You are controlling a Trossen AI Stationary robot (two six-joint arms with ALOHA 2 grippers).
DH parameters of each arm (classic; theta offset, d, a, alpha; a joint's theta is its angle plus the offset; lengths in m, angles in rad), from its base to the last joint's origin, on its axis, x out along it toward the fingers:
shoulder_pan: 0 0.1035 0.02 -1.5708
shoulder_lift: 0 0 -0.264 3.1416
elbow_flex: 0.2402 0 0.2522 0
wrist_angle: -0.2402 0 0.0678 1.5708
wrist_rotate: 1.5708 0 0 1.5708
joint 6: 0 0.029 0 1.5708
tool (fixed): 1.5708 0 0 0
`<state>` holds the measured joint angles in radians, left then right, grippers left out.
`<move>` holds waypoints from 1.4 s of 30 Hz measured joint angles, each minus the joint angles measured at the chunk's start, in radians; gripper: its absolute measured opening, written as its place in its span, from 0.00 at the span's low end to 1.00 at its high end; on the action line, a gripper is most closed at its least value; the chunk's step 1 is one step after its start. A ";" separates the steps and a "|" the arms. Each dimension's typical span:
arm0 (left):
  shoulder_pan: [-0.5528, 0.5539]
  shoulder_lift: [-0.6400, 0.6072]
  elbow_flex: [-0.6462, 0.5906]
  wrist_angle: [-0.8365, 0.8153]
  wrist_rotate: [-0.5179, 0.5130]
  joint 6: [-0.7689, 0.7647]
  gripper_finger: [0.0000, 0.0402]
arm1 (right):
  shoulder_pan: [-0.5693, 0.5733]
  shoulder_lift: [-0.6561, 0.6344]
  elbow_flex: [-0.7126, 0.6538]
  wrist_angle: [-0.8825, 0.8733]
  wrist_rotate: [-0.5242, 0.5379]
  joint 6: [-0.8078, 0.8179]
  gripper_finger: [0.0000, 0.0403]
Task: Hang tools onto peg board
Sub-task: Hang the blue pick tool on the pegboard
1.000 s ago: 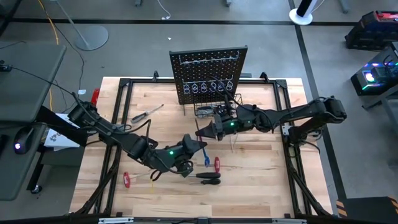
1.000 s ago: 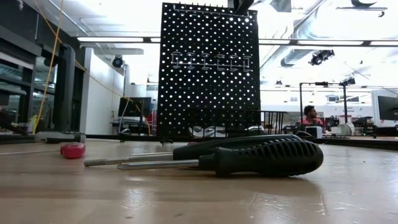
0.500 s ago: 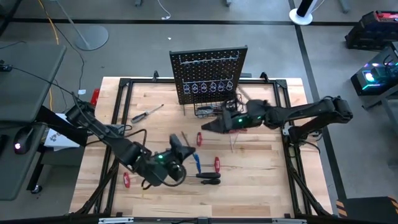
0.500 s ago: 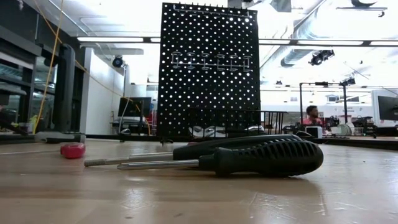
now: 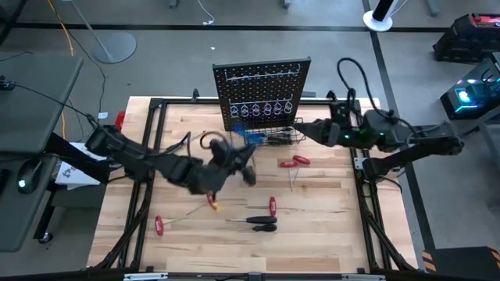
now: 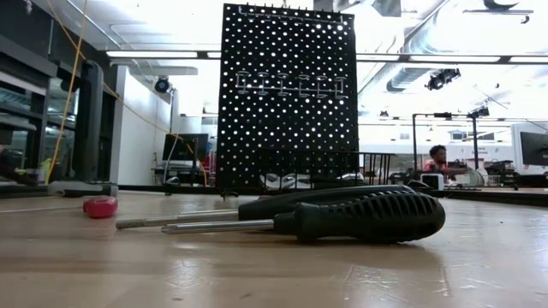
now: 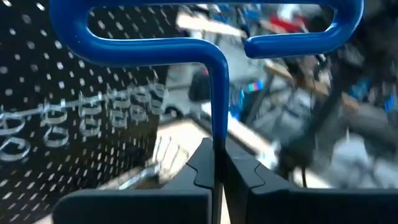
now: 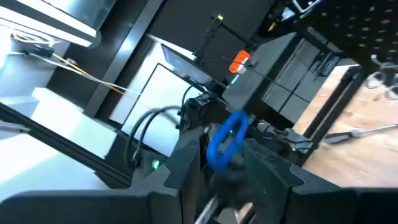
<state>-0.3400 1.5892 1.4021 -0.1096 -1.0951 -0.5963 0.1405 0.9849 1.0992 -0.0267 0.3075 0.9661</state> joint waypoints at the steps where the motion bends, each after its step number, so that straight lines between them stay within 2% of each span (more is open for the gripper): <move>1: 0.022 0.004 0.000 0.028 -0.016 0.002 0.00 | 0.013 -0.016 0.000 -0.018 0.020 -0.005 0.28; 4: 0.079 0.009 0.004 0.047 -0.115 0.008 0.00 | 0.047 -0.051 0.000 -0.081 0.073 -0.007 0.28; 7: 0.133 0.009 0.035 0.022 -0.175 0.128 0.00 | 0.069 -0.062 0.000 -0.150 0.110 -0.007 0.28; 15: 0.252 0.017 0.164 0.019 -0.130 0.317 0.00 | 0.070 -0.057 -0.001 -0.280 0.113 -0.008 0.28; 20: 0.285 0.052 0.210 -0.063 -0.111 0.333 0.00 | 0.070 -0.057 -0.001 -0.292 0.107 -0.076 0.28; 23: 0.305 0.085 0.259 -0.209 -0.064 0.243 0.00 | 0.070 -0.057 -0.001 -0.291 0.107 -0.095 0.28; 28: 0.327 0.158 0.386 -0.506 -0.070 -0.019 0.00 | 0.070 -0.057 -0.001 -0.291 0.106 -0.112 0.28; 30: 0.328 0.180 0.441 -0.573 -0.074 -0.067 0.00 | 0.070 -0.057 -0.001 -0.292 0.105 -0.115 0.28; 36: 0.311 0.243 0.562 -0.637 -0.143 -0.045 0.00 | 0.070 -0.057 -0.001 -0.297 0.104 -0.137 0.28; 39: 0.311 0.251 0.571 -0.698 -0.148 -0.136 0.00 | 0.070 -0.057 -0.001 -0.306 0.104 -0.138 0.28; 42: 0.315 0.254 0.571 -0.836 -0.152 -0.308 0.00 | 0.070 -0.057 -0.001 -0.318 0.104 -0.159 0.28</move>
<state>-0.0254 1.8431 1.9728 -0.9453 -1.2474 -0.9042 0.2104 0.9279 1.0981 -0.3449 0.4114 0.8070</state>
